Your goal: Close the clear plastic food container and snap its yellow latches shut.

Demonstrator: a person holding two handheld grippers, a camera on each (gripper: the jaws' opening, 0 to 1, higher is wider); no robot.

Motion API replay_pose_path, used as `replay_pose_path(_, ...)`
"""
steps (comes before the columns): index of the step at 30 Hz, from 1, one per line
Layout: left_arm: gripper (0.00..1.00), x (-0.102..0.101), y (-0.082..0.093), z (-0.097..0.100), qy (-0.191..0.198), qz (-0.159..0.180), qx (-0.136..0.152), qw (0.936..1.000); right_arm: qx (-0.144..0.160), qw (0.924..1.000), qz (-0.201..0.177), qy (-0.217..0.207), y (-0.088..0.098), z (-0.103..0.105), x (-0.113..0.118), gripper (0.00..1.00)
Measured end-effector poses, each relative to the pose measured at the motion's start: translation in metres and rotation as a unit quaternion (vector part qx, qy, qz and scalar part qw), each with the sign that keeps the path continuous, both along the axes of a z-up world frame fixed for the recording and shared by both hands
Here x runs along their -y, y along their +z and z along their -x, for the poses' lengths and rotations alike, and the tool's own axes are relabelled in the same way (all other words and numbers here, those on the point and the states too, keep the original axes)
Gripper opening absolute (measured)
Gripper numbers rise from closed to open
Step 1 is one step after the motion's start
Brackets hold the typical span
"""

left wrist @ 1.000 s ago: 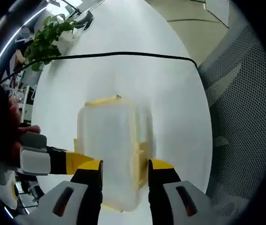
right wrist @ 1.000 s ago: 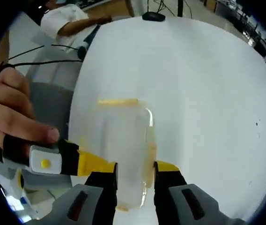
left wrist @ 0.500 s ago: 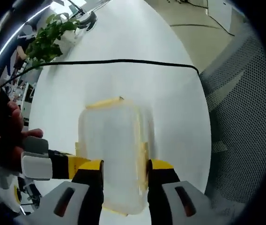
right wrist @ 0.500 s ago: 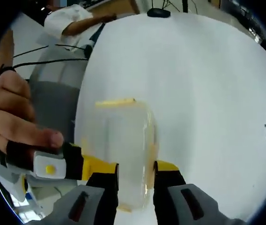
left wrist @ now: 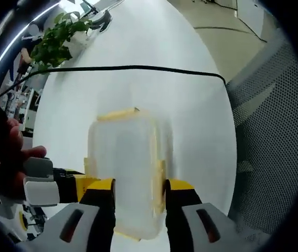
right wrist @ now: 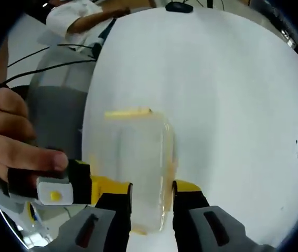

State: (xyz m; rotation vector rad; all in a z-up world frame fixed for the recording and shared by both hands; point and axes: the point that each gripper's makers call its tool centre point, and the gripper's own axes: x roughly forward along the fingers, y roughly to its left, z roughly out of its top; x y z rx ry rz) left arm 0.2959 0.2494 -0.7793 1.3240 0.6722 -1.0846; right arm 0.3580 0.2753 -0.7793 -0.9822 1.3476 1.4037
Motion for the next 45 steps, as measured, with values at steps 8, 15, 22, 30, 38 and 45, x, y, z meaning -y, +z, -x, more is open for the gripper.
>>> replay_pose_path(8, 0.35, 0.001, 0.000, 0.001, 0.007, -0.003, 0.008, 0.9999, 0.024, 0.9995, -0.020, 0.001, 0.003, -0.001, 0.002, 0.28)
replay_pose_path(15, 0.36, 0.001, 0.001, 0.000, 0.004, -0.006, 0.012, 0.9999, 0.018, 0.9992, -0.032, -0.016, 0.002, -0.004, 0.001, 0.28)
replay_pose_path(22, 0.37, 0.000, -0.001, 0.000, -0.009, -0.026, 0.026, 0.9993, 0.023, 0.9991, -0.031, -0.017, 0.004, -0.004, 0.003, 0.29)
replay_pose_path(30, 0.50, -0.001, -0.001, 0.004, -0.046, -0.036, 0.004, 0.9983, 0.019, 0.9980, -0.051, -0.033, 0.007, -0.005, 0.004, 0.28)
replay_pose_path(38, 0.69, -0.002, 0.002, 0.019, -0.018, -0.010, -0.030, 0.9993, 0.055, 0.9955, -0.075, -0.015, 0.008, -0.014, 0.008, 0.46)
replay_pose_path(45, 0.68, 0.000, 0.017, 0.025, 0.032, 0.055, -0.096, 0.9934, 0.068, 0.9898, -0.123, -0.024, 0.014, -0.011, 0.009, 0.50)
